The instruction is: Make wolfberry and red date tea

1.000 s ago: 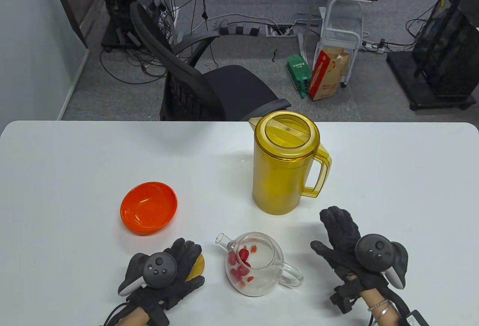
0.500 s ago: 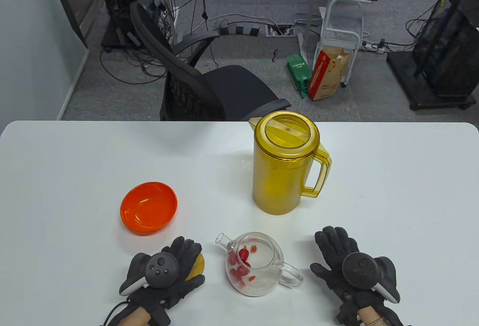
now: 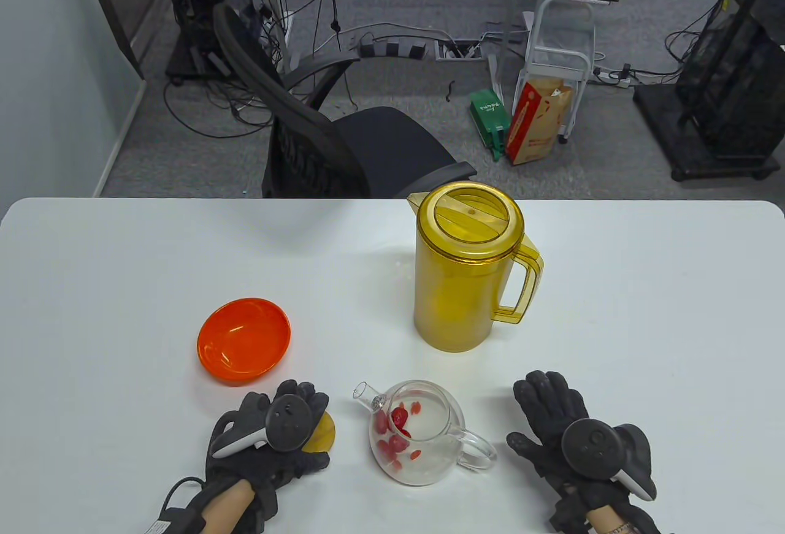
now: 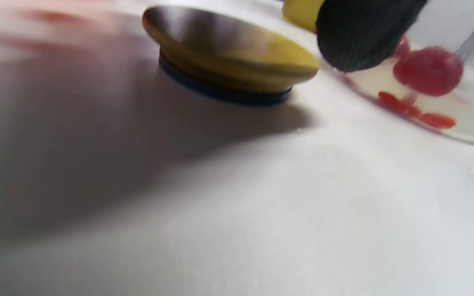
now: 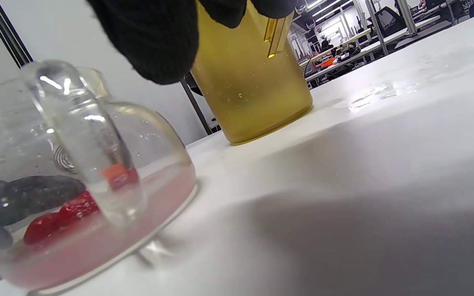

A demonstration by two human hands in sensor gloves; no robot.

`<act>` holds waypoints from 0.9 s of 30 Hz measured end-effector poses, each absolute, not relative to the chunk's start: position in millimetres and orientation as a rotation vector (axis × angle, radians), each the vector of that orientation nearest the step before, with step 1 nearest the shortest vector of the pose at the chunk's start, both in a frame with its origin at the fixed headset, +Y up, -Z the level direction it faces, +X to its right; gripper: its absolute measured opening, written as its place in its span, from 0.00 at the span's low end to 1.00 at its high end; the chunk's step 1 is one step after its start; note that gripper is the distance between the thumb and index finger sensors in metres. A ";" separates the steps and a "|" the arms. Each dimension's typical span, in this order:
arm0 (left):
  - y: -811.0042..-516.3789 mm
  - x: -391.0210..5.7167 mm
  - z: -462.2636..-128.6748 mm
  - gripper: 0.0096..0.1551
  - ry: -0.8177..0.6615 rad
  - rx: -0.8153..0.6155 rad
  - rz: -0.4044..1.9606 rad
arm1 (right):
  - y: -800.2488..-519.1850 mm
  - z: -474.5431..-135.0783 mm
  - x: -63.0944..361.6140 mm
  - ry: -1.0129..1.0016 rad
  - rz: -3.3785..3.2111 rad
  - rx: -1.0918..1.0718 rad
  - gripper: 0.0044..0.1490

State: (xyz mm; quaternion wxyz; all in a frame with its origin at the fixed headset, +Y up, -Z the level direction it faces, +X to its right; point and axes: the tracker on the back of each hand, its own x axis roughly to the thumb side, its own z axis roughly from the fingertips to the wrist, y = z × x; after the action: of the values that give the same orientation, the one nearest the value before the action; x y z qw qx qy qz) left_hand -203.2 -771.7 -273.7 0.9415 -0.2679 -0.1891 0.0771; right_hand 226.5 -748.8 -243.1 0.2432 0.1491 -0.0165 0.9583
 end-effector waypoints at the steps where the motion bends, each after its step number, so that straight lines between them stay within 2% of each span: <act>1: -773.4 -203.5 -274.9 0.55 -0.376 -0.561 0.151 | -748.7 -243.0 226.5 -0.046 2.618 0.408 0.52; 6: -778.6 -208.0 -282.6 0.55 -0.334 -0.662 0.242 | -747.6 -242.8 227.3 -0.051 2.614 0.407 0.52; 10: -778.8 -201.4 -284.1 0.58 -0.342 -0.688 0.174 | -747.5 -242.2 227.2 -0.047 2.615 0.405 0.52; 12: -779.0 -196.0 -283.5 0.59 -0.347 -0.661 0.110 | -747.6 -242.4 227.2 -0.051 2.611 0.406 0.52; 16: -777.2 -189.2 -279.4 0.59 -0.361 -0.502 0.073 | -748.0 -242.3 226.3 -0.044 2.606 0.417 0.52; 18: -773.2 -189.2 -279.5 0.60 -0.364 -0.486 0.026 | -748.6 -242.1 226.1 -0.037 2.586 0.415 0.52; 23: -730.2 -191.9 -282.8 0.61 -0.364 -0.455 0.124 | -748.2 -241.2 226.6 -0.036 2.577 0.402 0.52; 27: -670.6 -177.5 -280.5 0.60 -0.392 -0.347 0.116 | -748.1 -241.3 227.0 -0.032 2.565 0.399 0.52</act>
State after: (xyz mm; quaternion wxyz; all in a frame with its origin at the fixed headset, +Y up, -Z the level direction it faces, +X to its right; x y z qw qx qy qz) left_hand -177.5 -670.6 -280.5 0.9643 -0.1713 -0.1935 0.0572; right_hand 227.0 -748.1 -241.3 0.2695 0.1479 -0.0117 0.9515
